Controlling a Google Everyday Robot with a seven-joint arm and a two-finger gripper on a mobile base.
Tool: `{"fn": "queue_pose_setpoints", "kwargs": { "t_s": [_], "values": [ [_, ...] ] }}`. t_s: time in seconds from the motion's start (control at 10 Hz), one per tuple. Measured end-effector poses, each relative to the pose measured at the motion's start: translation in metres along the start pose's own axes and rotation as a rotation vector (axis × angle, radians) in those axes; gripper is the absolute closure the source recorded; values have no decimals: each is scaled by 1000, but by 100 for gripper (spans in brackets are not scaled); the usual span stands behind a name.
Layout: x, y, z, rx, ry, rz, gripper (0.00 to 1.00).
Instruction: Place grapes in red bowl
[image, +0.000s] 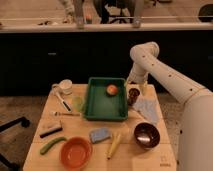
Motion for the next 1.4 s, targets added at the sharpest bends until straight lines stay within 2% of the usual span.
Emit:
{"fn": "queue_pose_setpoints", "kwargs": {
  "t_s": [0.4,0.9,1.3,1.4],
  "values": [
    [10,1,12,-31,-19,3,20],
    [24,6,39,-85,-35,11,20],
    [33,12,47,-105,-59,24,20],
    [33,12,49,-110,-61,25,25]
  ]
}}
